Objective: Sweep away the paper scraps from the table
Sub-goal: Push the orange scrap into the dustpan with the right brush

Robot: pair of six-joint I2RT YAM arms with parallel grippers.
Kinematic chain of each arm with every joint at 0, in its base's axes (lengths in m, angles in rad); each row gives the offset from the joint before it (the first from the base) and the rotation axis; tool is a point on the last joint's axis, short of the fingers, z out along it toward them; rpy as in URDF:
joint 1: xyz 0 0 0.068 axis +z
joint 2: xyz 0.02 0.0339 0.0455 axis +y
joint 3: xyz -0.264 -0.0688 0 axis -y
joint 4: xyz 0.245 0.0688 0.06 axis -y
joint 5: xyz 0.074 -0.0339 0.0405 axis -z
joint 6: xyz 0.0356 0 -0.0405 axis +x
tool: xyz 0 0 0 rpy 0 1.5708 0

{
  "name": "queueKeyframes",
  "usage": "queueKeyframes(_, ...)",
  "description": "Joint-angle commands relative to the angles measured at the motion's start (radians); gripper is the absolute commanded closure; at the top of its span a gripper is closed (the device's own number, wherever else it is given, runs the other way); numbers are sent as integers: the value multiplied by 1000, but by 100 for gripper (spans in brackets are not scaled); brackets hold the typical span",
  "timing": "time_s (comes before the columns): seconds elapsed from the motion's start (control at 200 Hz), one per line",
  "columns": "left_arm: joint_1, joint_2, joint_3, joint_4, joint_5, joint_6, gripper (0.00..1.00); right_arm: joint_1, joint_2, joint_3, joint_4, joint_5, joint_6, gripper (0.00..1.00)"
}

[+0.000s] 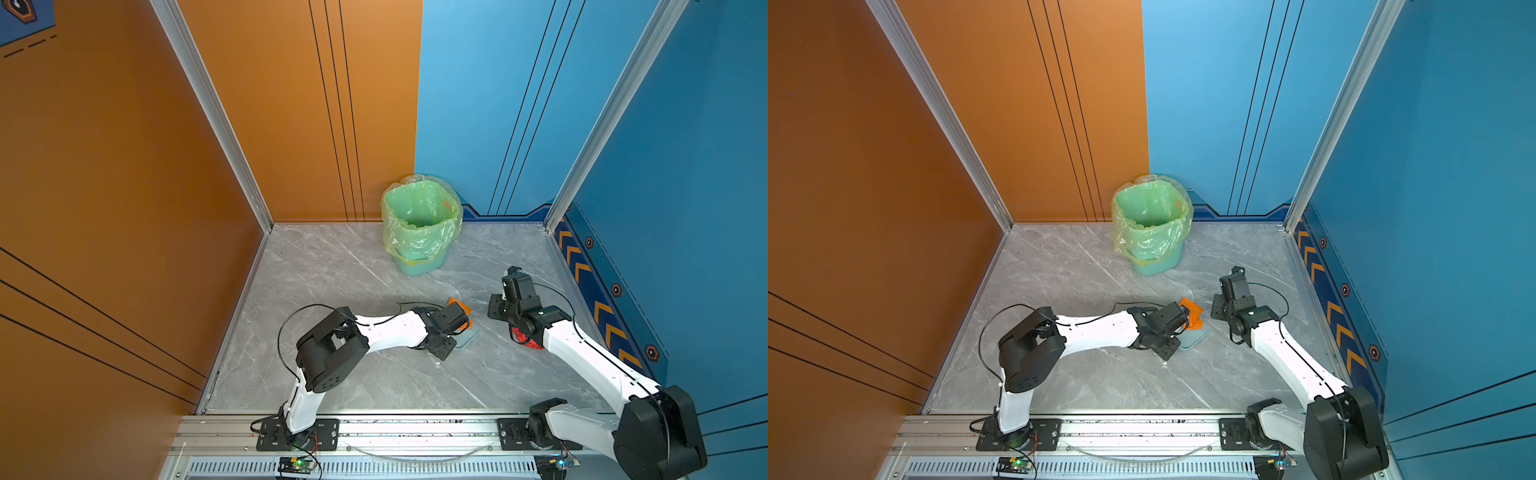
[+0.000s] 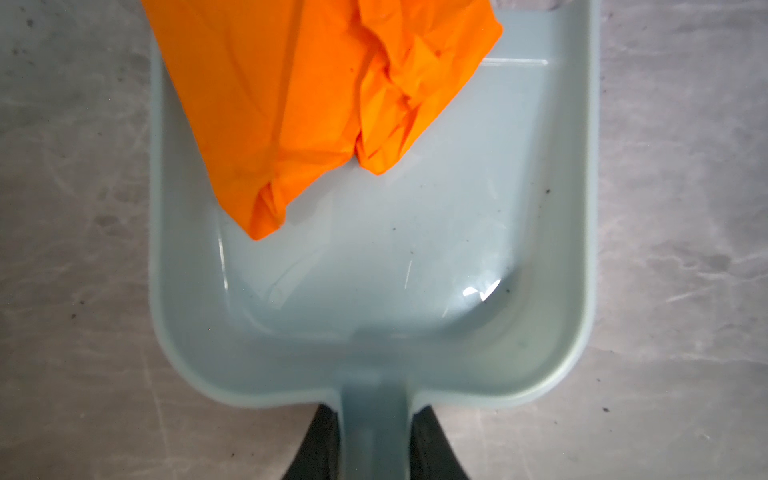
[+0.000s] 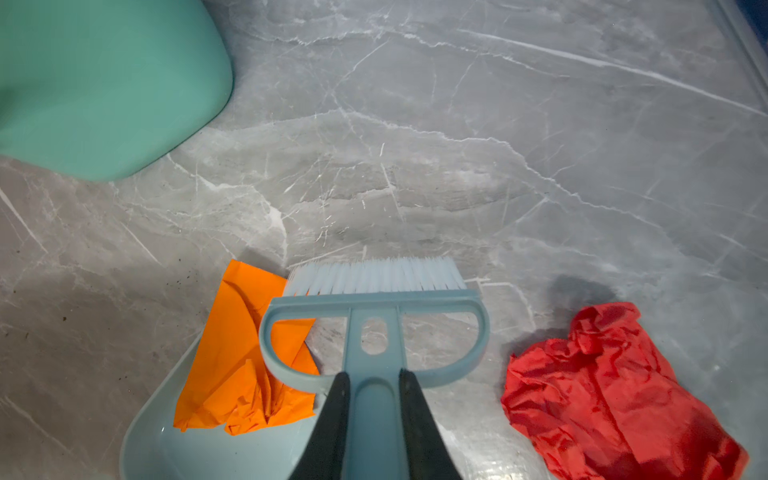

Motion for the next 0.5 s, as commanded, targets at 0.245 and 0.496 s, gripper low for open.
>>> queueKeyframes(0.245, -9, 20, 20, -28, -23, 7, 100, 125, 20, -78, 66, 62, 23, 100)
queueKeyframes(0.496, -9, 19, 12, -28, -30, 3, 100, 197, -57, -147, -14, 107, 61, 100)
